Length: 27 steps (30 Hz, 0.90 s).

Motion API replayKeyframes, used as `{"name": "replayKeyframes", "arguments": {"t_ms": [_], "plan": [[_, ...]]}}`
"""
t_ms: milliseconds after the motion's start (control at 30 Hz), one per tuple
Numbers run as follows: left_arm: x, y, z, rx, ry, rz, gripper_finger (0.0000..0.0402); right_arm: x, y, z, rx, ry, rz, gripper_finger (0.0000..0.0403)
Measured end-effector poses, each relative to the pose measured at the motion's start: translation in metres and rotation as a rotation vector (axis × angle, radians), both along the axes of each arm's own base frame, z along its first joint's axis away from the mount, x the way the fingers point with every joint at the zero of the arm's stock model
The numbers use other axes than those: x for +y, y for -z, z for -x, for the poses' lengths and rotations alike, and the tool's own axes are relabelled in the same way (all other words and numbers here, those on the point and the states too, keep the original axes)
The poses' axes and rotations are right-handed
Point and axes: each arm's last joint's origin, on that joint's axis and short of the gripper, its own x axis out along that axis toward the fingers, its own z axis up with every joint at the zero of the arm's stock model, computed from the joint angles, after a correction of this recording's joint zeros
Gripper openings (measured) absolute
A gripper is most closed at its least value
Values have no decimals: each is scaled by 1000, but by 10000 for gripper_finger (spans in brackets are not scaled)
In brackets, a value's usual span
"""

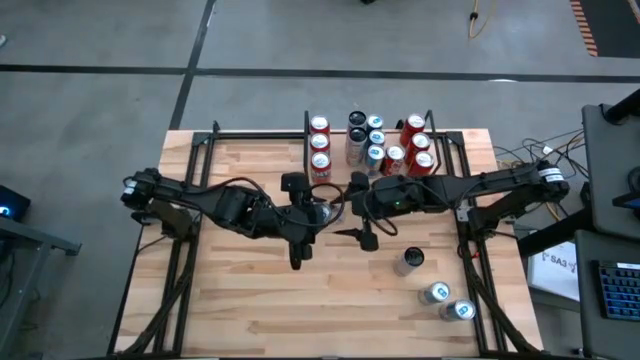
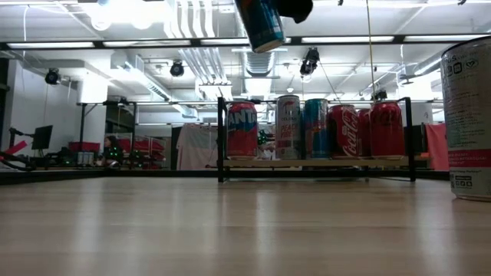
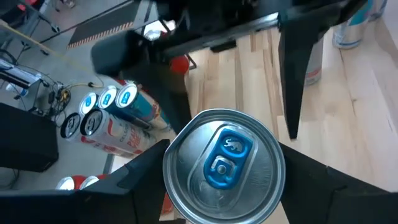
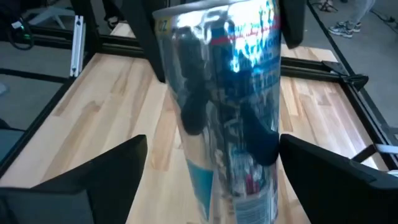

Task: Place canned beverage on shelf
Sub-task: Put the blue soda can on the shelf

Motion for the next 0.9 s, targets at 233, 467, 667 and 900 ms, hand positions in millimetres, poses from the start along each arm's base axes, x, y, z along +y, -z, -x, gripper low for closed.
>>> {"name": "replayKeyframes", "arguments": {"t_ms": [233, 467, 667, 900], "plan": [[0, -1, -1, -8, 24, -19, 234, -1, 3, -10, 7, -16, 61, 320], [0, -2, -2, -10, 30, -36, 285, -4, 3, -9, 19, 51, 85, 206], [0, -3, -1, -8, 46, -29, 314, -5, 6, -2, 83, 78, 111, 205], [2, 2, 6, -14, 39, -19, 317, -10, 0, 24, 116, 164, 124, 205]]}}
